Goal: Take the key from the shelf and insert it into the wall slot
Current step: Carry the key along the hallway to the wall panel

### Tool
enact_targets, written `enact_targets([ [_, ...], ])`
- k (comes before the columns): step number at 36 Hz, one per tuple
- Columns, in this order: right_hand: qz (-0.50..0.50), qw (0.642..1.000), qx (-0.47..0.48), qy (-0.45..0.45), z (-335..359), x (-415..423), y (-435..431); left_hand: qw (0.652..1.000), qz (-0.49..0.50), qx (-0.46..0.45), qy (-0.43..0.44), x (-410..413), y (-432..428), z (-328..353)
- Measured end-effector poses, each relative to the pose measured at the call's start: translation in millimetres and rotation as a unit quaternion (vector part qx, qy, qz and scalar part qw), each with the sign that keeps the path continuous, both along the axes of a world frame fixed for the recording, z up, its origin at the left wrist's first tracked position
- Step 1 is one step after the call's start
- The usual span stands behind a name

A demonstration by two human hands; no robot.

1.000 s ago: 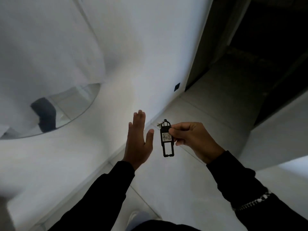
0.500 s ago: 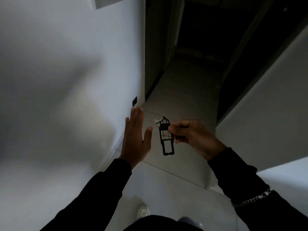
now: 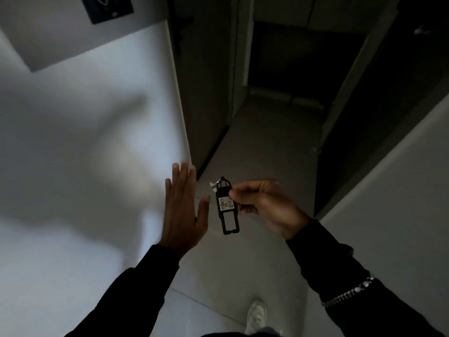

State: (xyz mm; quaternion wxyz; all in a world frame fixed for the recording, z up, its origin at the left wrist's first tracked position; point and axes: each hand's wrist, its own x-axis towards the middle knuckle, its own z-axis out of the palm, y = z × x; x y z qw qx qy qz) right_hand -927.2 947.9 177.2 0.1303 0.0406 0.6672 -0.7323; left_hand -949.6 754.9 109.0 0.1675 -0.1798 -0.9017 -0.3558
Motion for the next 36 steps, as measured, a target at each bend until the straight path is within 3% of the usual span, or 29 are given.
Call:
enact_targets([
  [13, 0.039, 0.999, -0.005, 0.014, 5.7, -220.9, 51.6, 0.991, 0.109, 0.068, 0.021, -168.4, 24.6, 31.8],
  [24, 0.135, 0.988, 0.001, 0.08, 45.1, -403.6, 2.5, 0.964, 0.207, 0.025, 0.168, -329.2, -29.5, 97.3],
  [29, 0.207, 0.966, 0.022, 0.154, 90.2, -479.3, -21.3, 0.93, 0.267, -0.017, 0.251, -373.3, -59.5, 145.9],
  [36, 0.33, 0.888, 0.025, 0.321, 159.6, -565.9, -72.1, 0.846, 0.386, -0.135, 0.342, -417.8, -93.3, 207.1],
])
